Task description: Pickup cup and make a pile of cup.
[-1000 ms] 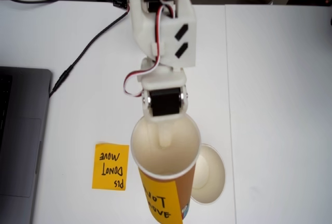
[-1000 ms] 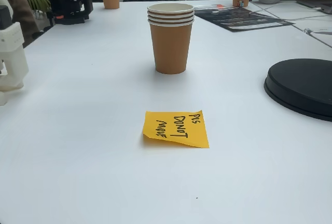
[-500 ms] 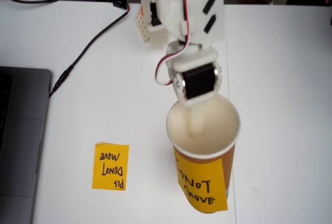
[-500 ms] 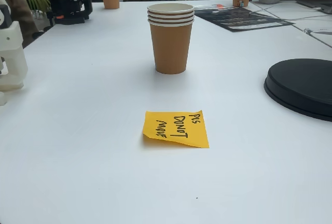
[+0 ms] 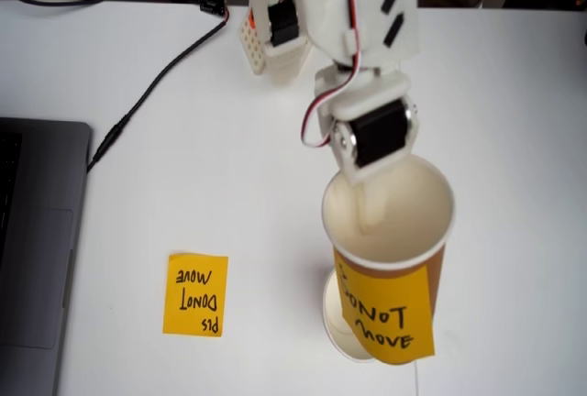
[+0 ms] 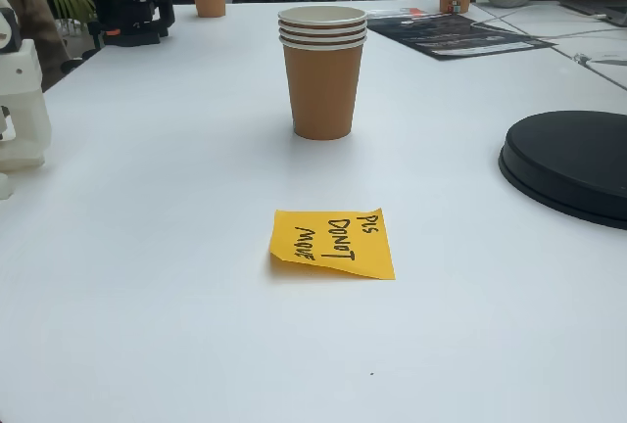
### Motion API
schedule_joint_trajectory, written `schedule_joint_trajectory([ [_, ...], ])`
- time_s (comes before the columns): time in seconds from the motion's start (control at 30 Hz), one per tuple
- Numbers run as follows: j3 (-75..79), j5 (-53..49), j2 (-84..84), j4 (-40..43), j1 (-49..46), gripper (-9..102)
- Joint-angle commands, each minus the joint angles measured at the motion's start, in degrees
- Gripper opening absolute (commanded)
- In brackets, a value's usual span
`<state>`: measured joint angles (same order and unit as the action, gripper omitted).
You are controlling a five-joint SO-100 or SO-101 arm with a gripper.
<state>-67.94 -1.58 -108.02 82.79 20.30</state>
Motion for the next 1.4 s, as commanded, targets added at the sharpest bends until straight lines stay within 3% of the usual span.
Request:
schedule_joint_trajectory([
  [0.0,4.3,0.4,0.4,-0.1,-0.1,-7],
  [1.37,3.3,0.4,10.4,1.6,-2.6,-7],
])
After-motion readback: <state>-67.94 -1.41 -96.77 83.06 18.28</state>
